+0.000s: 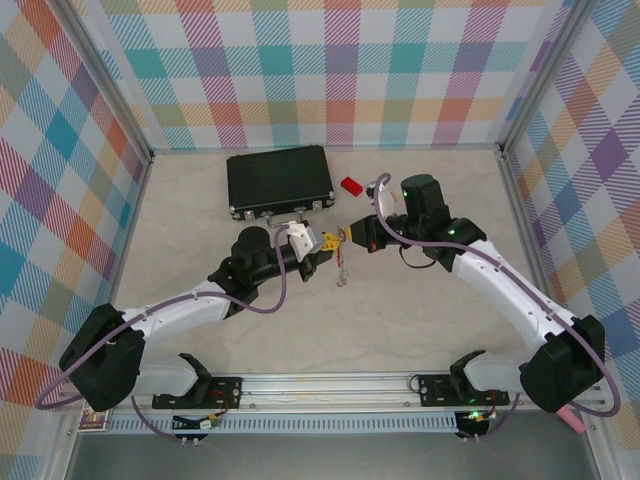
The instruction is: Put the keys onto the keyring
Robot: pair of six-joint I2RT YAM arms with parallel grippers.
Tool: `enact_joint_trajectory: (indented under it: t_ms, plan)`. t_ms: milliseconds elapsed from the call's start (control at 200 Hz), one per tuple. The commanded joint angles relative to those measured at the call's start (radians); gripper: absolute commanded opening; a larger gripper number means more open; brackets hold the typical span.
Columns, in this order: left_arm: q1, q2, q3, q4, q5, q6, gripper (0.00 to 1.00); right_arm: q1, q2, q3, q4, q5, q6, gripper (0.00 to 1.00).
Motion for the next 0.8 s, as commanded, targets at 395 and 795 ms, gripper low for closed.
enact_joint_trajectory:
  t_ms: [395, 795]
  plan:
    - [-0.003, -0.027, -0.055, 0.172, 0.005, -0.083, 0.0, -0.021, 0.005, -0.03, 0.053, -0.015, 0.066, 0.0]
    - [0.0, -0.048, -0.022, 0.03, -0.002, -0.051, 0.29, -0.018, 0.014, 0.027, -0.054, 0.023, -0.048, 0.0]
